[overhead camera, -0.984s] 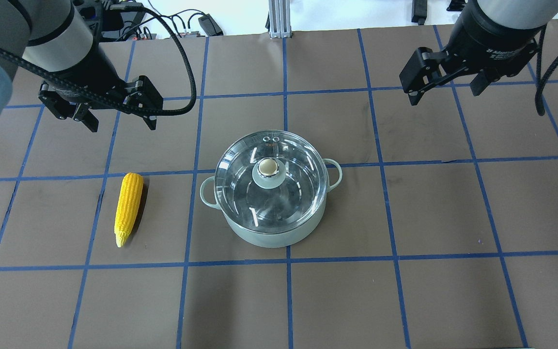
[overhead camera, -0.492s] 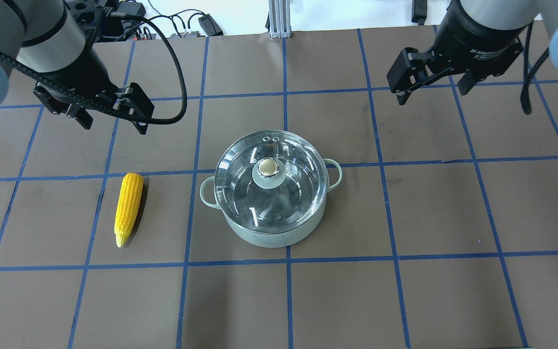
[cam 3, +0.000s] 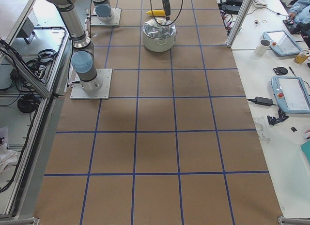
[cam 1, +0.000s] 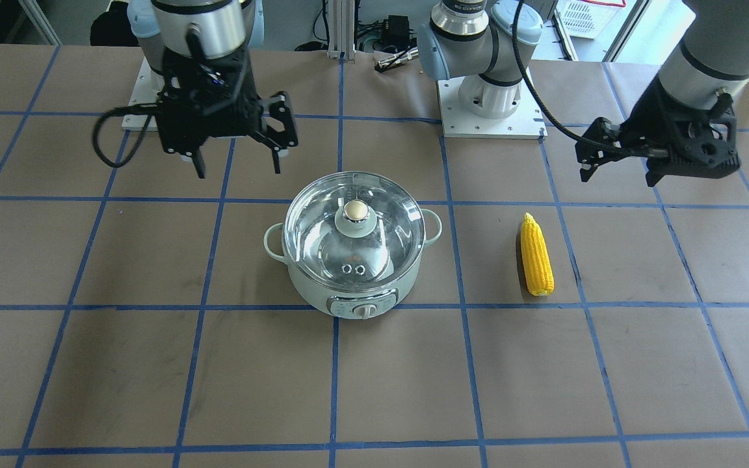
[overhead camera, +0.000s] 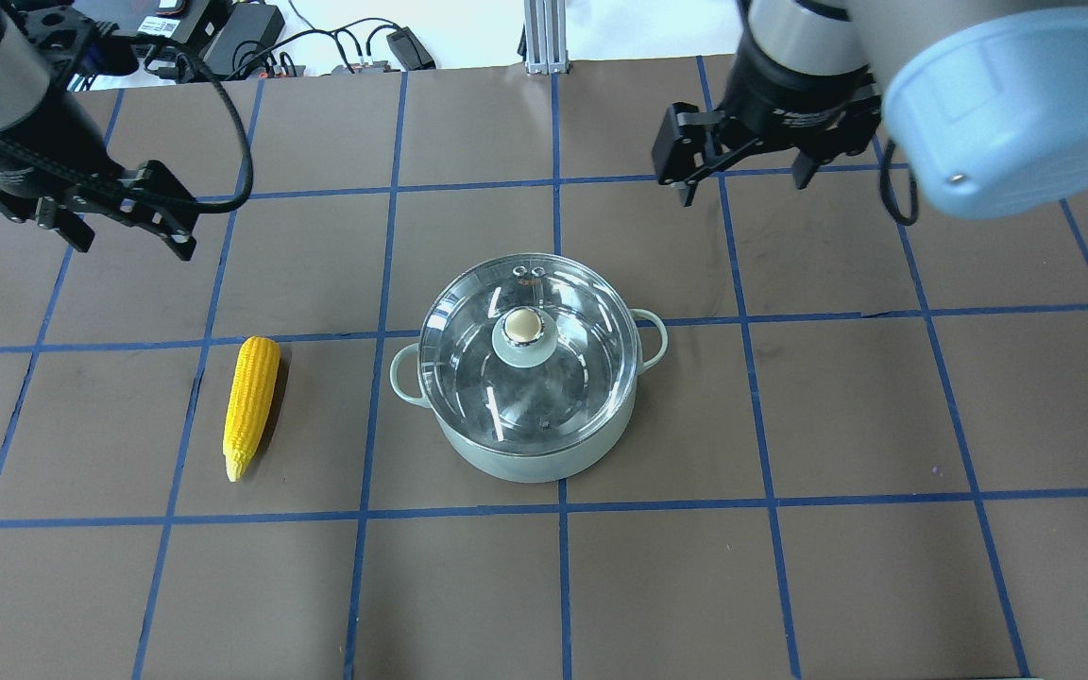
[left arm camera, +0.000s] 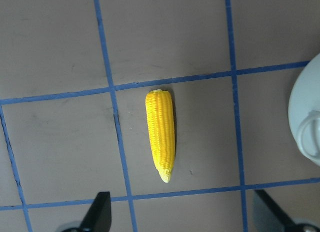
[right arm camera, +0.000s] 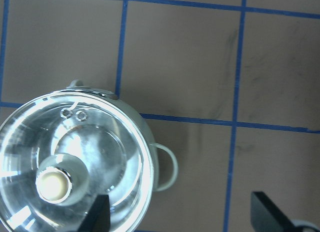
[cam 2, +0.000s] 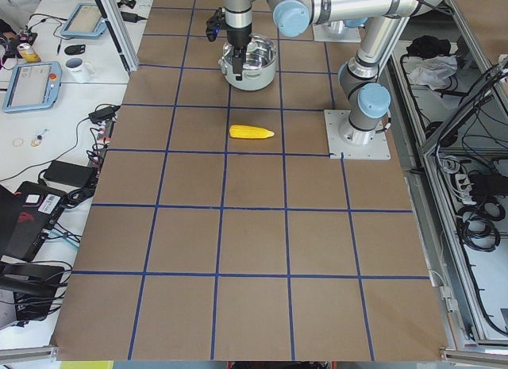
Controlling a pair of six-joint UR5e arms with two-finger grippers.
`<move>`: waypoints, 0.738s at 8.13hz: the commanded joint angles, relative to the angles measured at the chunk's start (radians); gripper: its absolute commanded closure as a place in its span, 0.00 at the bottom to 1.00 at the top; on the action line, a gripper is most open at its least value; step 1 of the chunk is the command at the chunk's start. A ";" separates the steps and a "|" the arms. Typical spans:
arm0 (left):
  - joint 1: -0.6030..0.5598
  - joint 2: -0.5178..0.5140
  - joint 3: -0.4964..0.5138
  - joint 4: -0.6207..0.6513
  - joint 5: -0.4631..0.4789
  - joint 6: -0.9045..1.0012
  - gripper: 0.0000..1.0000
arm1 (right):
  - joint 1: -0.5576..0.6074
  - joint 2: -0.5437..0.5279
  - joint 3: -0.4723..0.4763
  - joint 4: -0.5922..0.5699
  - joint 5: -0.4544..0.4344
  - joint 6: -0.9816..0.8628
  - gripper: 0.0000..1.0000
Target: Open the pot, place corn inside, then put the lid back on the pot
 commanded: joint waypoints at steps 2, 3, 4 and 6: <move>0.093 -0.129 -0.091 0.076 -0.006 0.052 0.00 | 0.180 0.185 0.008 -0.174 0.003 0.291 0.00; 0.093 -0.141 -0.136 0.084 -0.007 0.049 0.00 | 0.194 0.199 0.017 -0.181 0.003 0.304 0.00; 0.093 -0.164 -0.165 0.118 -0.009 0.049 0.00 | 0.194 0.211 0.021 -0.180 0.005 0.307 0.00; 0.093 -0.218 -0.201 0.144 -0.050 0.049 0.00 | 0.197 0.219 0.051 -0.175 0.006 0.351 0.00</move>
